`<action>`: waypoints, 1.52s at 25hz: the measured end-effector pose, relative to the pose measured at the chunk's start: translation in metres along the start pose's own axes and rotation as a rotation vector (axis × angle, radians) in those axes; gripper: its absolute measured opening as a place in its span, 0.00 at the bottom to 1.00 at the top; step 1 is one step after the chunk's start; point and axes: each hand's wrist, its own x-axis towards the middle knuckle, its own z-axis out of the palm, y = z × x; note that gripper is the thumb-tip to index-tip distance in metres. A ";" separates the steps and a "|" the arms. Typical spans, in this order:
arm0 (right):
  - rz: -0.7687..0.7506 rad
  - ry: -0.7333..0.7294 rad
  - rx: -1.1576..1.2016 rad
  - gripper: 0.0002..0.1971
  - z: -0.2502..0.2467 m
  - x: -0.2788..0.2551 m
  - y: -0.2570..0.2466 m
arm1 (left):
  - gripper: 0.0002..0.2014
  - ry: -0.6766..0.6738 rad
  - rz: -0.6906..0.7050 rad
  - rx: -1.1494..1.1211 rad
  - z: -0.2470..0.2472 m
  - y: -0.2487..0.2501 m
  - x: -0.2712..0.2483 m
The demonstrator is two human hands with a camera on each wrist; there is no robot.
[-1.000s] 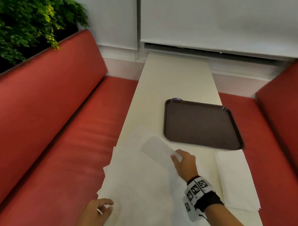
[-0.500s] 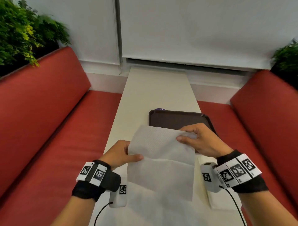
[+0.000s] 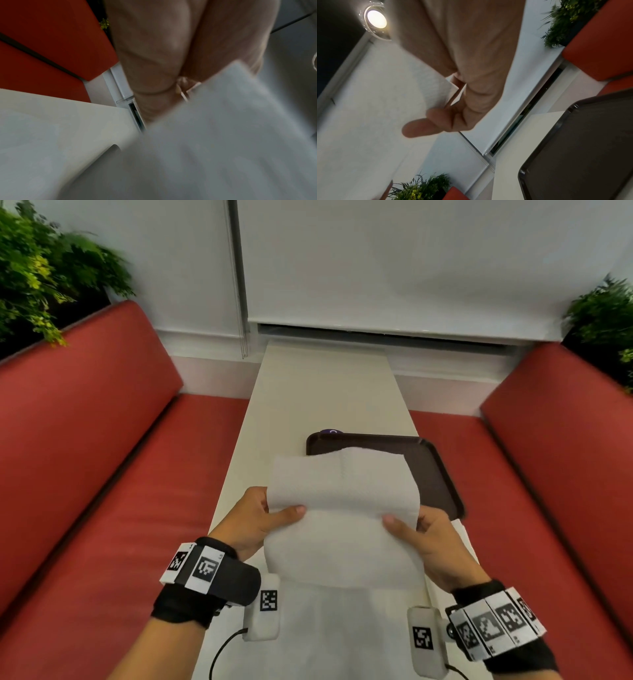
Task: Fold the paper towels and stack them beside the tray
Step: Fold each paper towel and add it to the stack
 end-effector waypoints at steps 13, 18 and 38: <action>-0.197 0.038 0.101 0.27 -0.017 0.008 -0.021 | 0.07 0.143 0.005 -0.010 0.017 0.026 0.002; -0.099 0.204 0.130 0.19 -0.026 -0.009 -0.022 | 0.15 0.121 -0.092 -0.303 0.022 0.023 0.008; 0.377 0.744 -0.499 0.18 -0.126 -0.105 0.126 | 0.14 -0.152 0.090 0.908 0.217 -0.138 0.162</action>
